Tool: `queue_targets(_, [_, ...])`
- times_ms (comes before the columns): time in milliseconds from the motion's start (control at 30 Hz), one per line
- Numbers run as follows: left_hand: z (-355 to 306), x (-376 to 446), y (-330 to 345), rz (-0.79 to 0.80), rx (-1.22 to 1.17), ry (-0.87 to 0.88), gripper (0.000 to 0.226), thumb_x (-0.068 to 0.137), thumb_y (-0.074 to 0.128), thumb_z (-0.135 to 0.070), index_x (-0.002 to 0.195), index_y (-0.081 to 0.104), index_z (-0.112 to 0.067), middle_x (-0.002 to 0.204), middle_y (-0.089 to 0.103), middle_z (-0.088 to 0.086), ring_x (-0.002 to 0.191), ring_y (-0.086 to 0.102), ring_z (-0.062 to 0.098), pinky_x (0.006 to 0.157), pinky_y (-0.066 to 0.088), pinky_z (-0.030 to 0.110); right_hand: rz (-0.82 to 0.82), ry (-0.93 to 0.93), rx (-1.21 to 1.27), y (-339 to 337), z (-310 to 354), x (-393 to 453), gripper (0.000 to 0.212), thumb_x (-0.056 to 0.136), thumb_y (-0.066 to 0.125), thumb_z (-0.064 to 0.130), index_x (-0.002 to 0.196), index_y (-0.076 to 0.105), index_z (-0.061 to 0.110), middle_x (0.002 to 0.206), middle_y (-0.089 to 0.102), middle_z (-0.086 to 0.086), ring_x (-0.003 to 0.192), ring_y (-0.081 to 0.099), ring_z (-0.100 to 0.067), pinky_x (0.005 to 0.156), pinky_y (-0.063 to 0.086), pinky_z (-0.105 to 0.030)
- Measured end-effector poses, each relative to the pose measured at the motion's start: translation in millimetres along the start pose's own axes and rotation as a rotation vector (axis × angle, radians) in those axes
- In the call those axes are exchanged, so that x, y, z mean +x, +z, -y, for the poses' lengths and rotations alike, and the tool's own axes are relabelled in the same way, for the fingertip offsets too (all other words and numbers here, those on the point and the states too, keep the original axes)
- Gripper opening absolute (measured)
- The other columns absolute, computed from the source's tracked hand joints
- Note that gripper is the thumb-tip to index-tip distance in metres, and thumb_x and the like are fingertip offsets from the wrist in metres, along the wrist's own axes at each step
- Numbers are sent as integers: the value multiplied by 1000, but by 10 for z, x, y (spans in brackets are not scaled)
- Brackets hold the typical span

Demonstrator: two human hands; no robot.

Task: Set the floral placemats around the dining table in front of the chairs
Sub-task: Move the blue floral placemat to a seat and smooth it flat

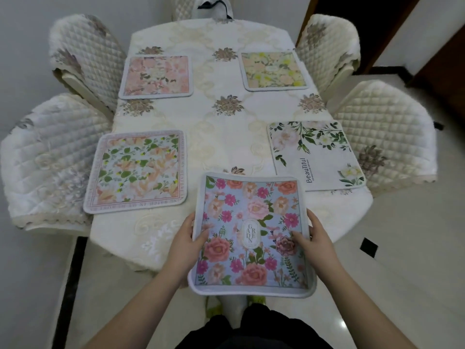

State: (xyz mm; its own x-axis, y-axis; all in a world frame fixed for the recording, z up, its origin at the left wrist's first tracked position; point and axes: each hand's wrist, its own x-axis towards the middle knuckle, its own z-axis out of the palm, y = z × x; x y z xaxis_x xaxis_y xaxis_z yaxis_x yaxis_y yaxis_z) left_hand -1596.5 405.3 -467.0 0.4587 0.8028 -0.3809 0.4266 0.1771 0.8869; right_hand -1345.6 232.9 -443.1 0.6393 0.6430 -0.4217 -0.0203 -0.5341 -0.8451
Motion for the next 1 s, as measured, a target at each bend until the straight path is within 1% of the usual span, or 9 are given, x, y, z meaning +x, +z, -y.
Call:
queue_targets(67, [-126, 60, 20, 20, -4, 28, 44, 97, 62, -24, 132, 45, -43, 114, 66, -17, 95, 68, -1, 73, 56, 17, -44, -2, 47, -89, 30, -83, 61, 94, 63, 20, 141, 32, 45, 106, 68, 12, 87, 70, -6, 64, 55, -20])
queue_targets(133, [-281, 111, 91, 72, 1, 51, 45, 95, 64, -26, 134, 47, -41, 117, 68, -12, 99, 69, 9, 82, 59, 35, -106, -4, 103, -225, 11, -218, 66, 93, 65, 21, 145, 30, 44, 110, 69, 8, 90, 72, -10, 70, 59, -28])
queue_targets(233, [-583, 108, 278, 146, -12, 92, 41, 95, 64, -22, 129, 51, -41, 115, 70, -6, 96, 72, 17, 83, 60, 46, -192, -11, 181, -519, -25, -467, 72, 89, 70, 24, 144, 31, 46, 113, 70, 3, 93, 72, -15, 77, 61, -42])
queue_targets(400, [-1104, -44, 739, 268, -45, 98, 36, 94, 67, -25, 123, 53, -38, 107, 73, -2, 83, 76, 21, 71, 63, 46, -305, -37, 248, -1069, -94, -896, 73, 89, 71, 18, 146, 33, 43, 110, 70, 5, 90, 73, -17, 73, 61, -43])
queue_targets(567, [-1440, -343, 1426, 392, -39, 148, 36, 95, 66, -19, 123, 53, -37, 99, 76, 0, 76, 76, 20, 56, 60, 29, -443, -39, 286, -1668, -402, -1252, 70, 89, 69, 15, 141, 36, 49, 108, 72, 3, 89, 74, -19, 73, 61, -47])
queue_targets(700, [-1632, -638, 2083, 443, 10, 158, 38, 93, 68, -19, 122, 53, -39, 93, 78, 1, 73, 76, 23, 55, 60, 33, -542, -17, 358, -2204, -757, -1631, 68, 89, 69, 14, 138, 39, 50, 106, 73, 1, 87, 74, -21, 71, 61, -46])
queue_targets(800, [-1763, -829, 2593, 476, 77, 203, 46, 90, 71, -24, 129, 52, -40, 97, 77, 0, 75, 76, 22, 65, 62, 41, -593, 7, 411, -2592, -1028, -1902, 71, 89, 70, 14, 142, 36, 46, 104, 74, 3, 86, 75, -22, 73, 61, -49])
queue_targets(900, [-1867, -1010, 3055, 496, 136, 261, 50, 89, 73, -25, 131, 51, -42, 91, 76, -4, 72, 76, 17, 61, 60, 33, -632, 7, 478, -2945, -1256, -2118, 72, 89, 69, 11, 143, 36, 44, 106, 74, 1, 88, 74, -25, 73, 60, -51])
queue_targets(1000, [-1946, -1182, 3408, 525, 126, 277, 49, 89, 73, -22, 128, 53, -43, 87, 78, -4, 74, 76, 20, 68, 61, 38, -649, -6, 524, -3246, -1406, -2280, 71, 89, 68, 9, 143, 37, 44, 108, 73, -2, 88, 74, -28, 72, 60, -50])
